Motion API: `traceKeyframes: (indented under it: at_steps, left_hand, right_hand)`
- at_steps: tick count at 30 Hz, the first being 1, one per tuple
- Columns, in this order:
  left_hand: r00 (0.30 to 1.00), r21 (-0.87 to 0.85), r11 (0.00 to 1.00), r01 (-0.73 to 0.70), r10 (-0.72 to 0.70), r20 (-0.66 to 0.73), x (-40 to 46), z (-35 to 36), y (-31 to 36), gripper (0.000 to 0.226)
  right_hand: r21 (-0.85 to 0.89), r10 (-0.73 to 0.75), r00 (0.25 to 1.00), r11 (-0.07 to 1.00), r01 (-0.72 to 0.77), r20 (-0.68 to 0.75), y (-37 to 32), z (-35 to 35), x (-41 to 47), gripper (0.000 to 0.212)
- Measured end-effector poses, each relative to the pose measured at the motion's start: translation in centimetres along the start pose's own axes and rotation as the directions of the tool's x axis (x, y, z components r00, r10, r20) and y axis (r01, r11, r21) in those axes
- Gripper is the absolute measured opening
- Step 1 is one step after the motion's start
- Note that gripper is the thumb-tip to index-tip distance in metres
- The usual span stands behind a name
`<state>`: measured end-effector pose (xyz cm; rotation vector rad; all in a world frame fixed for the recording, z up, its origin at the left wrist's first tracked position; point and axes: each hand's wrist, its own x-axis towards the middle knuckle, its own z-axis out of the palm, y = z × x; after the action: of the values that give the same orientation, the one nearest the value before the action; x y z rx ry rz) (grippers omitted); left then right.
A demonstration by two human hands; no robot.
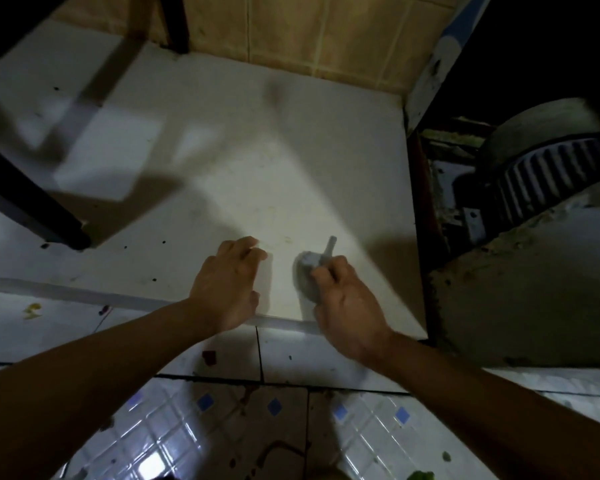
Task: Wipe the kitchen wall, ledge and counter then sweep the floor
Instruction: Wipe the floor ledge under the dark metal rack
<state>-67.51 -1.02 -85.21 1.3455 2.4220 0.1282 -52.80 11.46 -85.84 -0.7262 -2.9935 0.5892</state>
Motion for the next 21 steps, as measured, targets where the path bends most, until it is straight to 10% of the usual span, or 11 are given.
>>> traceKeyframes:
  at_steps: [6,14,21]
  left_hand:
    - [0.994,-0.002,0.994,0.107,-0.107,-0.038,1.0,-0.9,-2.1,0.061]
    - [0.993,-0.034,0.992,0.118,-0.118,-0.007,0.7,-1.2,-2.7,0.060]
    - [0.992,-0.067,0.990,0.120,-0.123,-0.033,0.0,-1.9,-3.7,0.067]
  right_hand:
    - [-0.121,0.233,0.968,0.962,-0.244,-0.094,2.1,-1.6,5.7,0.059]
    - [-0.030,-0.231,0.964,0.971,0.237,0.130,-6.0,1.4,3.4,0.055]
    - [0.299,0.014,0.997,0.954,-0.036,0.076,-4.4,-1.2,4.2,0.039]
